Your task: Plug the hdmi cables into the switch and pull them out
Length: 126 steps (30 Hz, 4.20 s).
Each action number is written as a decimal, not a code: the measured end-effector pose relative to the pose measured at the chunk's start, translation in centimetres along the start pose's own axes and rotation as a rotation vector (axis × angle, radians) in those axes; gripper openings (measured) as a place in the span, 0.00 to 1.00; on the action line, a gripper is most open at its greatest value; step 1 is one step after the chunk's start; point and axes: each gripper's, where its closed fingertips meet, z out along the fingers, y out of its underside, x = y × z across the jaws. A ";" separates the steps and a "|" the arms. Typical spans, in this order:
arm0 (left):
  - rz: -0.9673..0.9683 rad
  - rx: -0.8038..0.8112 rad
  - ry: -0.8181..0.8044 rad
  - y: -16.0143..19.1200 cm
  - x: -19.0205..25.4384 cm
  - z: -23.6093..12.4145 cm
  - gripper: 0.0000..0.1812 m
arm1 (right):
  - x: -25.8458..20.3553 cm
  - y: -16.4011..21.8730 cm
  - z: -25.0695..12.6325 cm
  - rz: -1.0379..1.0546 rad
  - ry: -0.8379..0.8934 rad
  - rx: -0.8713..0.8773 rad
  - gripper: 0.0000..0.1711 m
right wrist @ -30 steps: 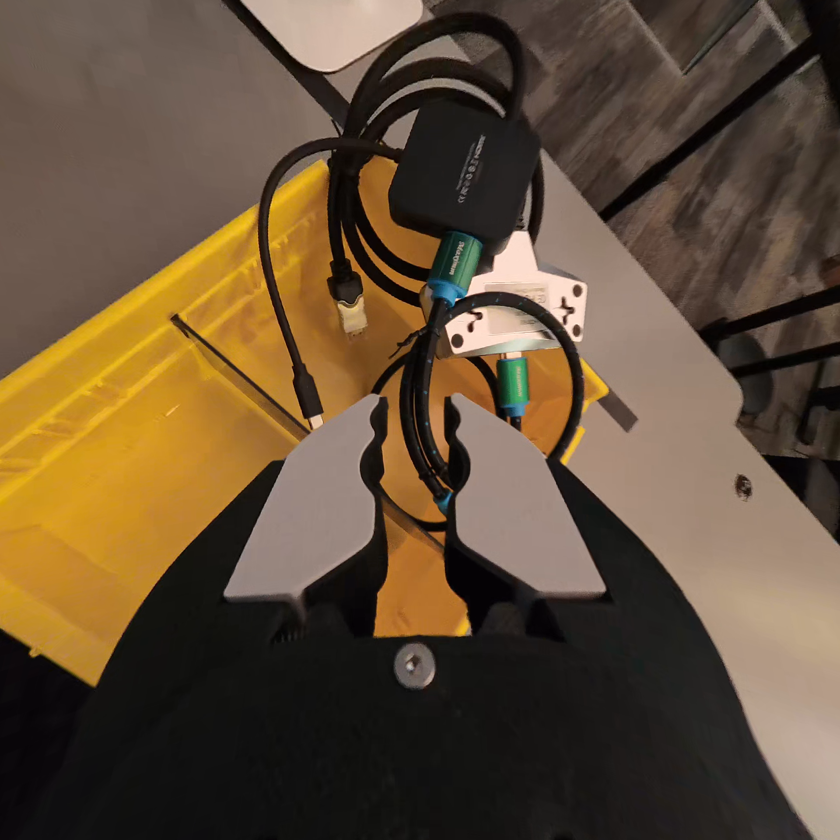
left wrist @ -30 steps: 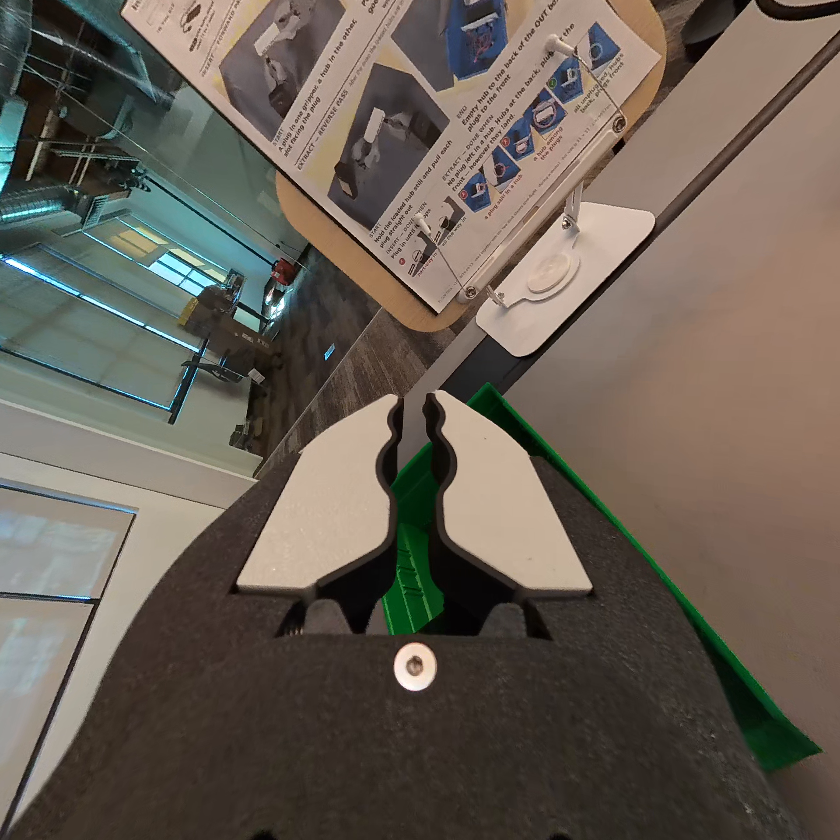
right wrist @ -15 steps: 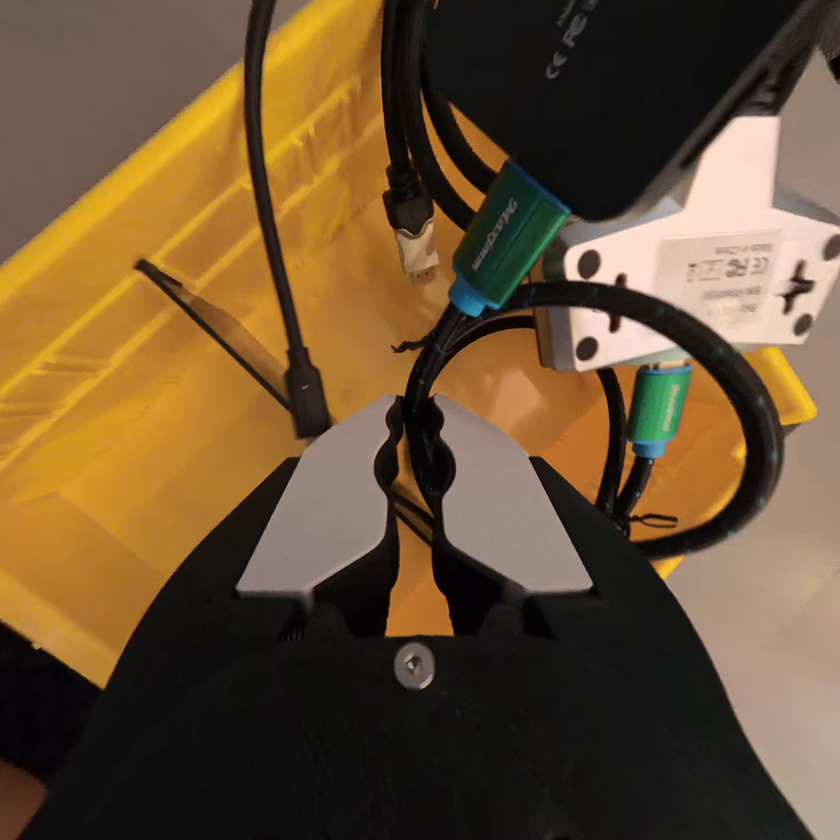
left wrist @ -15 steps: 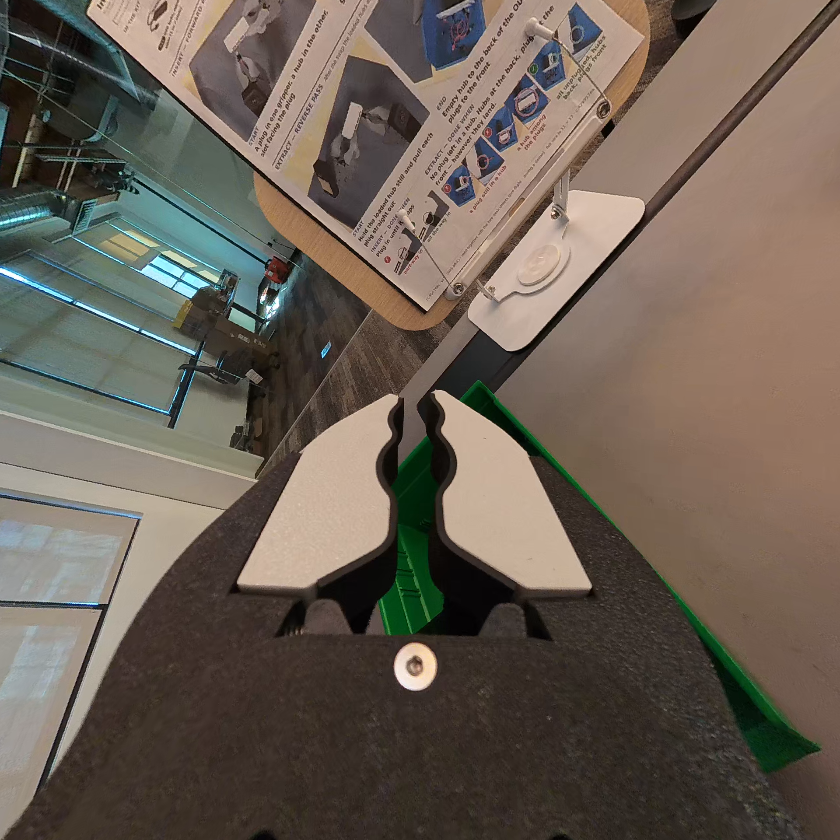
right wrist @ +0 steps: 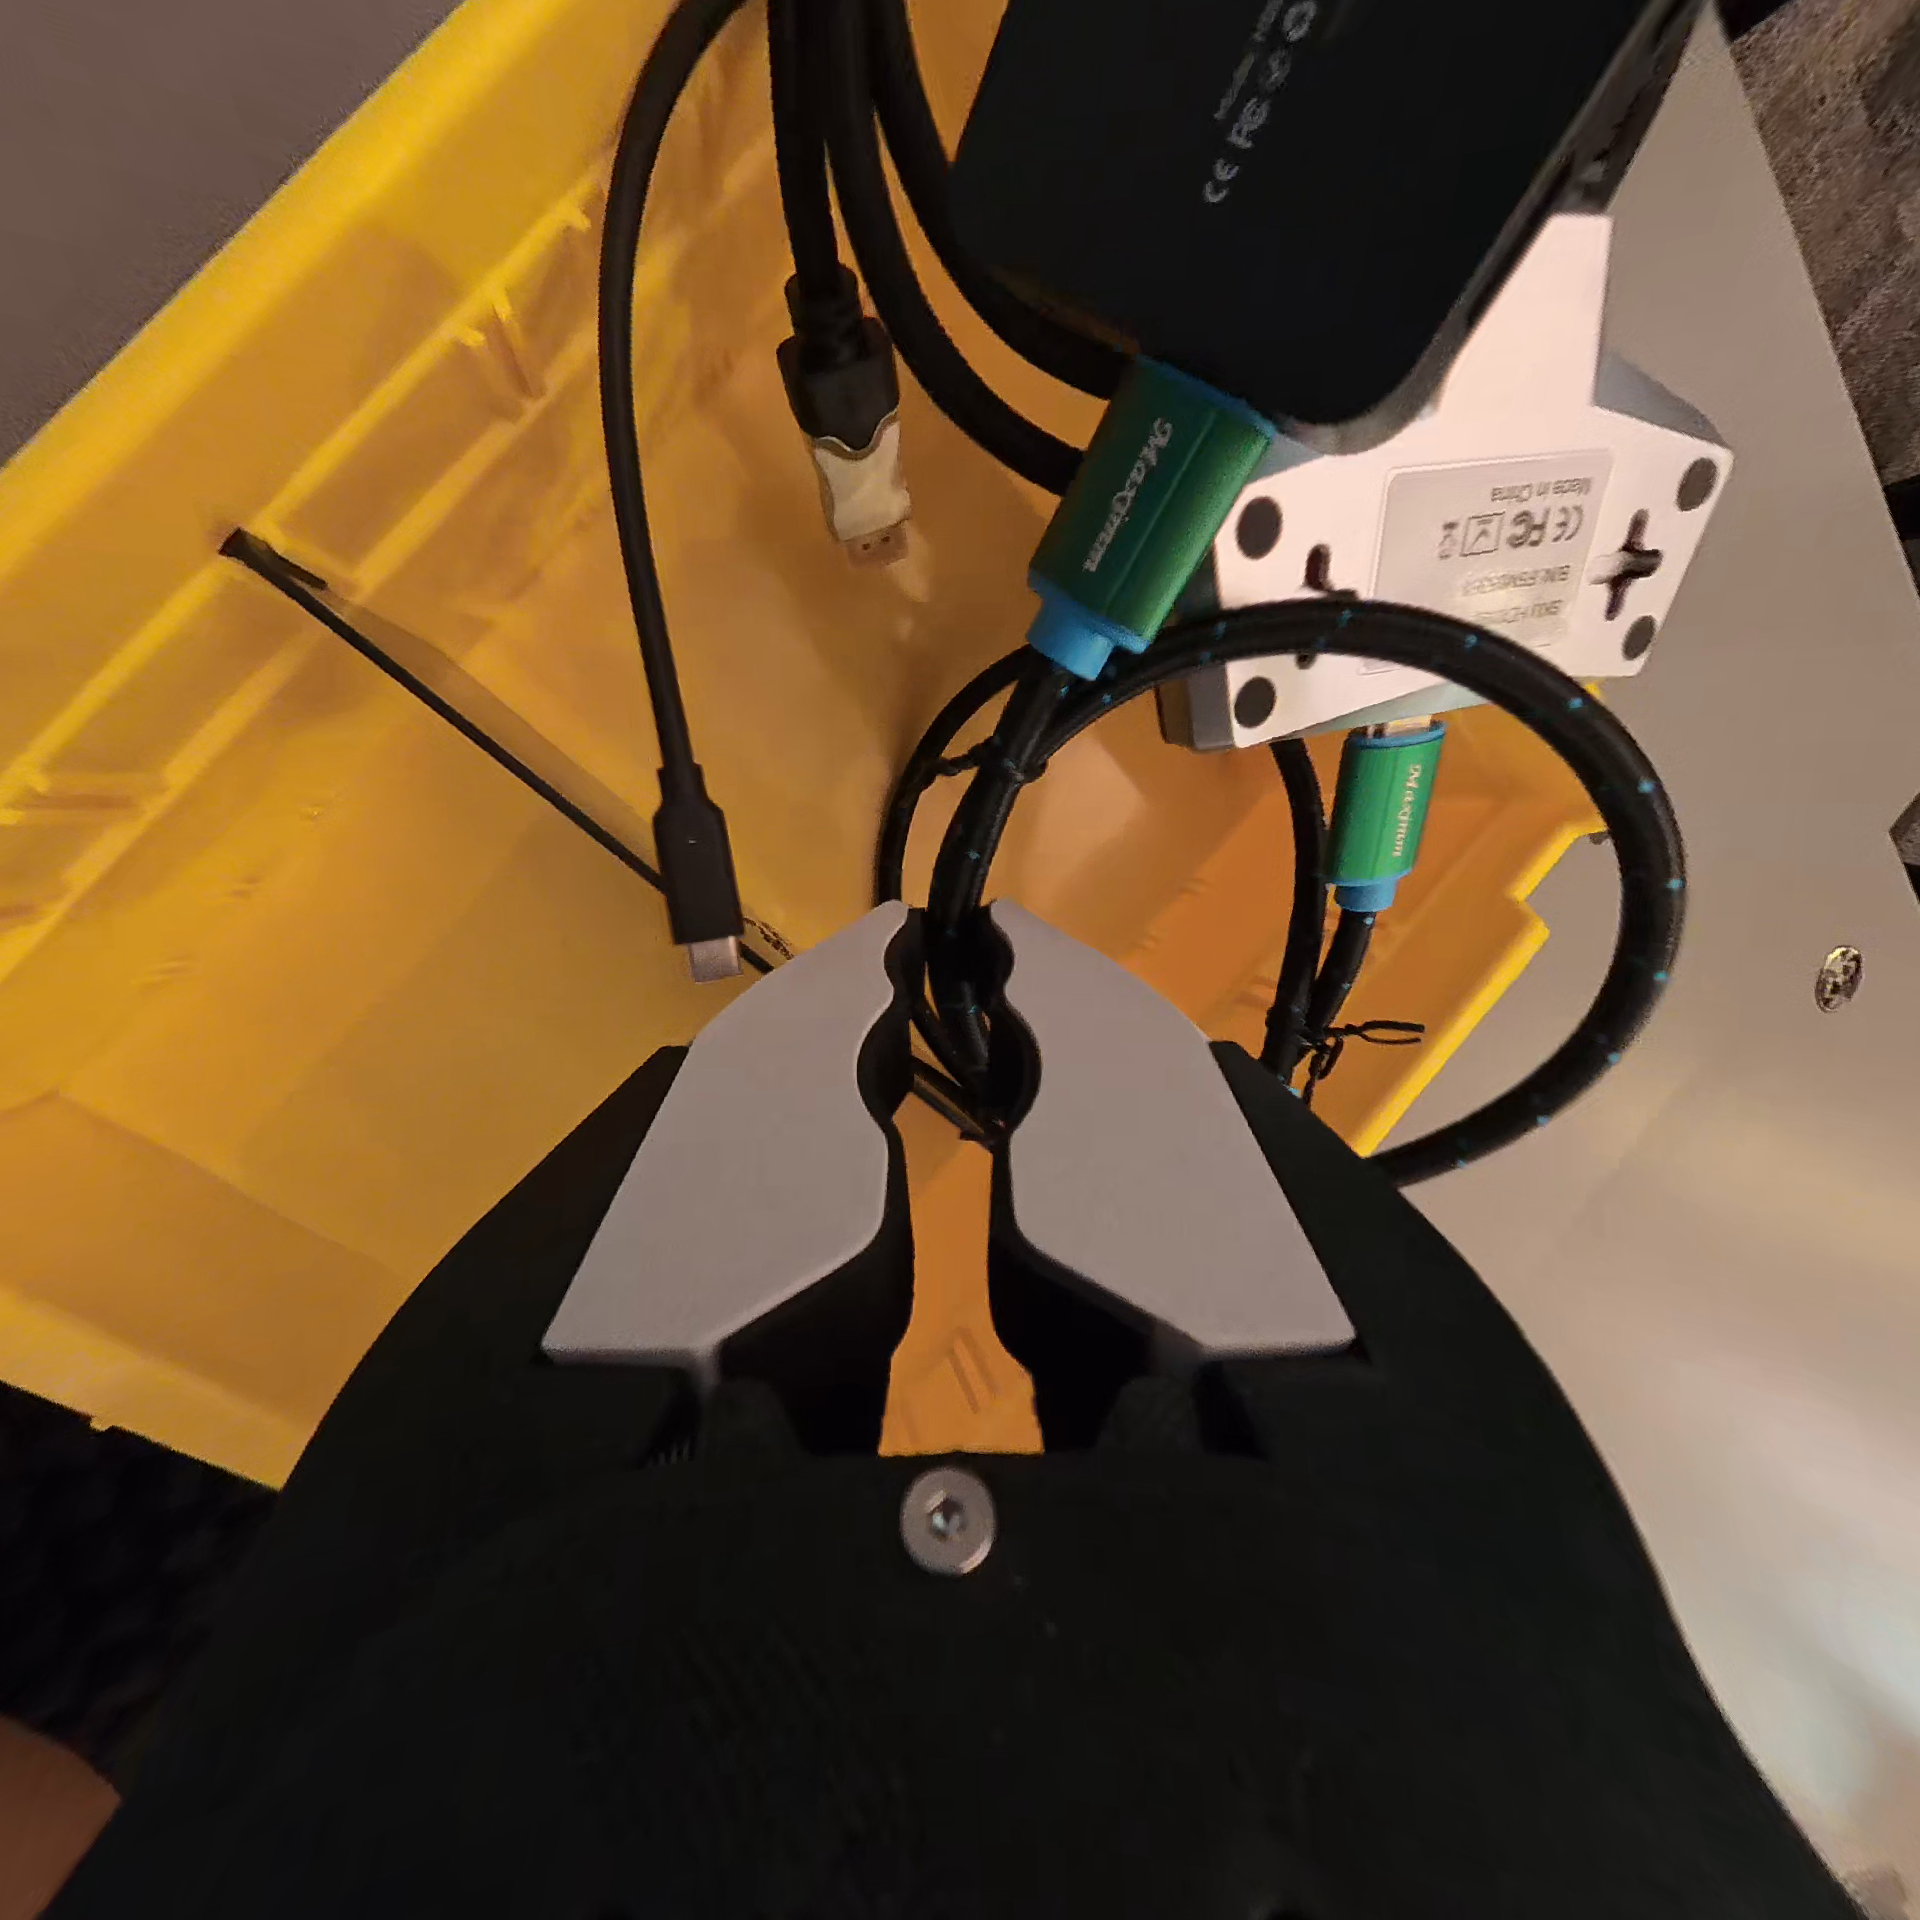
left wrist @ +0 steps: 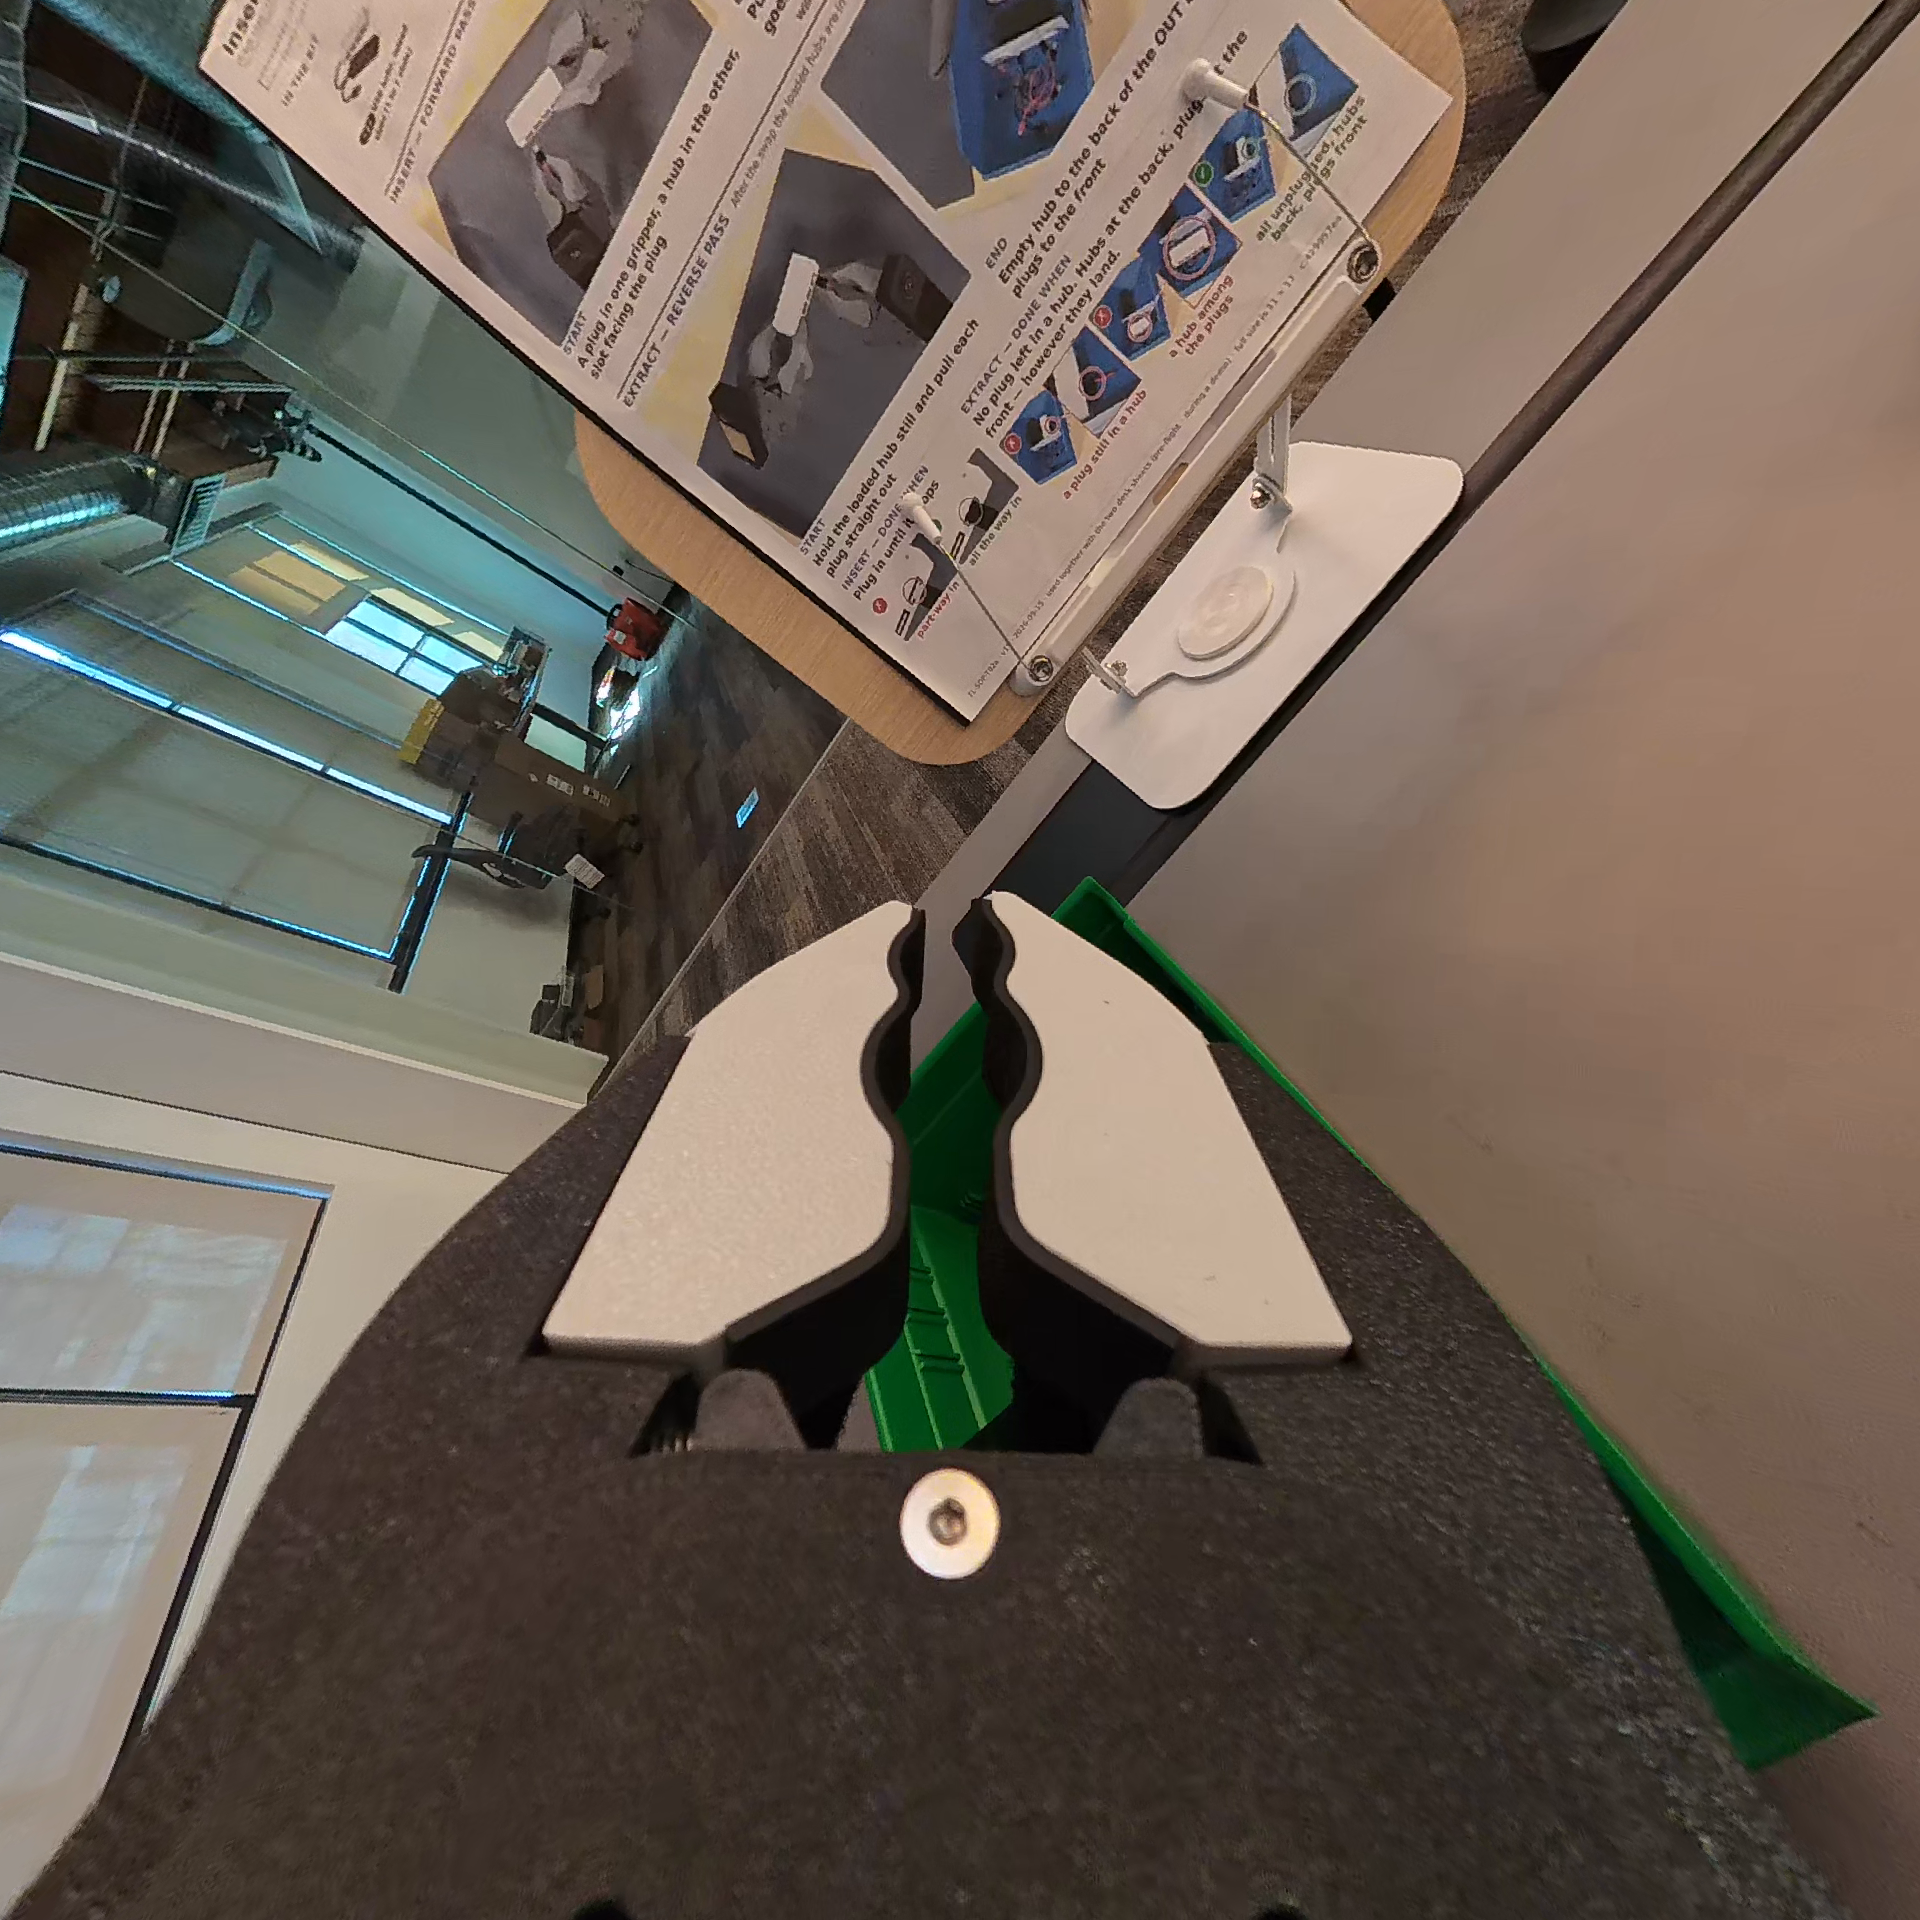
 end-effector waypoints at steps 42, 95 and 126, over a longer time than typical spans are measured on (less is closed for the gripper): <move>0.024 -0.019 0.028 0.0 1.2 1.1 0.03 | -2.3 0.5 -3.4 -0.118 -0.029 0.099 0.18; 0.040 -0.029 0.024 -0.1 1.5 1.3 0.02 | -0.4 -1.9 -2.9 -0.153 0.012 0.290 0.15; 0.036 -0.019 0.023 -0.2 1.4 1.3 0.02 | 2.9 -9.7 -0.7 -0.013 0.222 0.485 0.21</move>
